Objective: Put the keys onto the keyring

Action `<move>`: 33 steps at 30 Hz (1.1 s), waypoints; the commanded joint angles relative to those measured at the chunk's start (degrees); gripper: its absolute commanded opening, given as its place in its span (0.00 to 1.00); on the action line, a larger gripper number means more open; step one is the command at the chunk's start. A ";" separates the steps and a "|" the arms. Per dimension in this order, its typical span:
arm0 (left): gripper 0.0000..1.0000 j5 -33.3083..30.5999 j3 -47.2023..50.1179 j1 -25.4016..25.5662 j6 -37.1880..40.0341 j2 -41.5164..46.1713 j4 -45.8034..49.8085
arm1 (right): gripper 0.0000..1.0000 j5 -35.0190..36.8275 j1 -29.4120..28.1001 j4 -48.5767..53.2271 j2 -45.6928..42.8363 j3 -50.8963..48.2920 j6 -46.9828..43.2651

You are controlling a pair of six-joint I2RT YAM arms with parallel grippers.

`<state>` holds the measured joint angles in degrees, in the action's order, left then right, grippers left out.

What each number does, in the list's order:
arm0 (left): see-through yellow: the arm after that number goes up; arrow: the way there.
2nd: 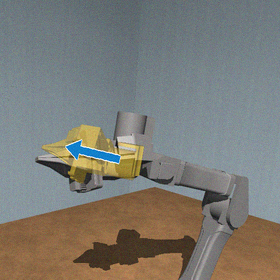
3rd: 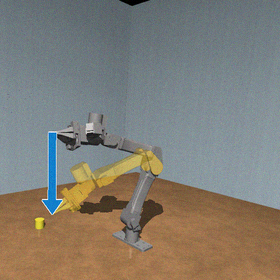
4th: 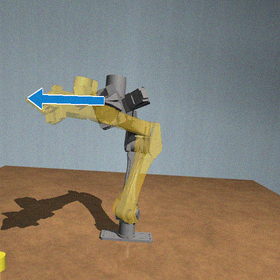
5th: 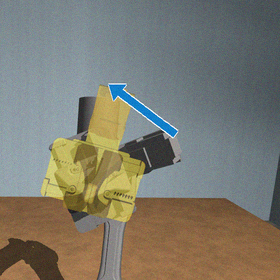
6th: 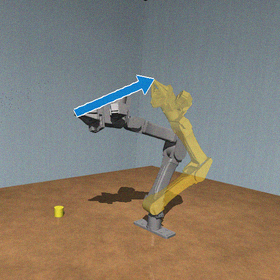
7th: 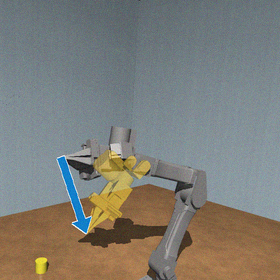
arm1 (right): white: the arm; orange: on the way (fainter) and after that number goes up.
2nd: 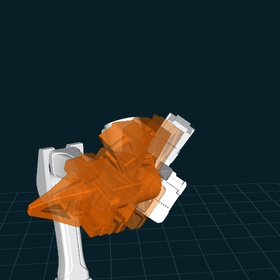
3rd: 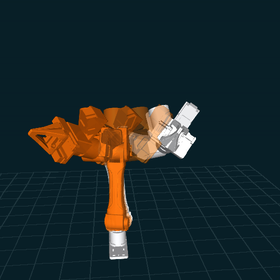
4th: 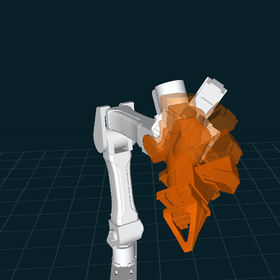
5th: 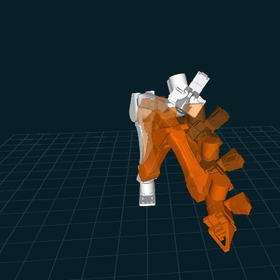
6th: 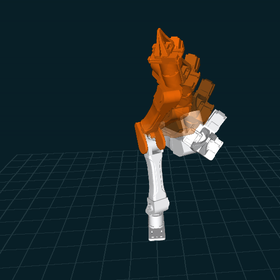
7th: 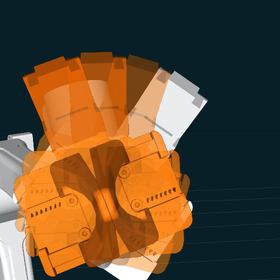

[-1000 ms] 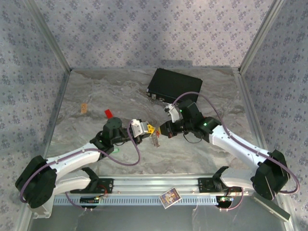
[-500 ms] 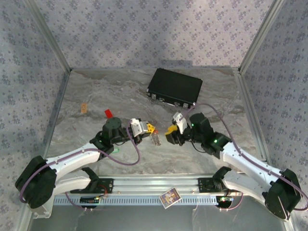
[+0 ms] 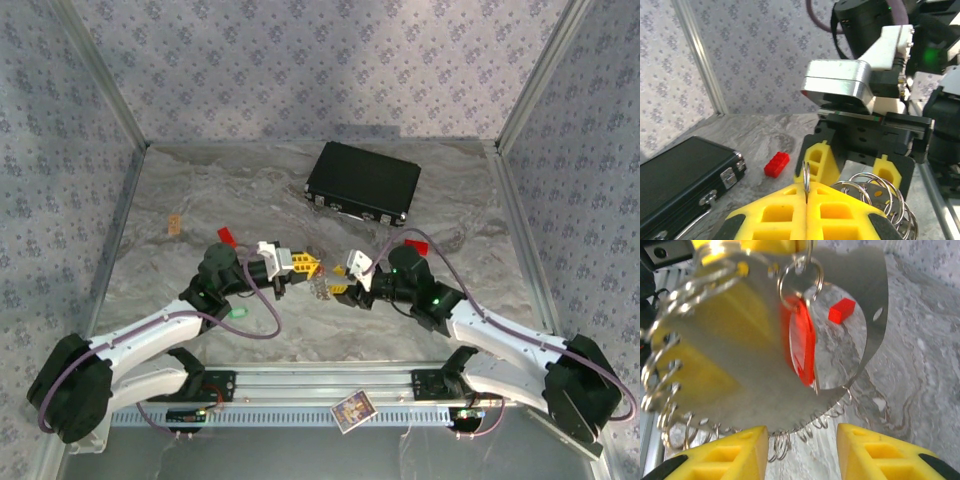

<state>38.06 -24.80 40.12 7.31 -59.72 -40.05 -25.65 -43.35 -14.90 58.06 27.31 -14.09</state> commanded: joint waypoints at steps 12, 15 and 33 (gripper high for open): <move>0.00 8.30 -1.57 -0.24 -1.64 -0.30 -3.68 | 0.44 -4.40 -0.86 -9.34 1.20 0.99 1.00; 0.00 9.13 -2.15 -0.22 -1.68 -0.48 -2.95 | 0.45 -6.20 -0.94 -9.45 1.04 1.19 1.19; 0.00 10.05 -2.70 -0.22 -1.84 -0.88 -2.82 | 0.18 -7.29 -2.14 -11.40 3.43 3.82 0.99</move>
<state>45.87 -25.47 40.10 5.89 -60.55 -40.58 -32.64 -45.17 -24.01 61.47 29.02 -12.99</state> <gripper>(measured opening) 0.046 0.209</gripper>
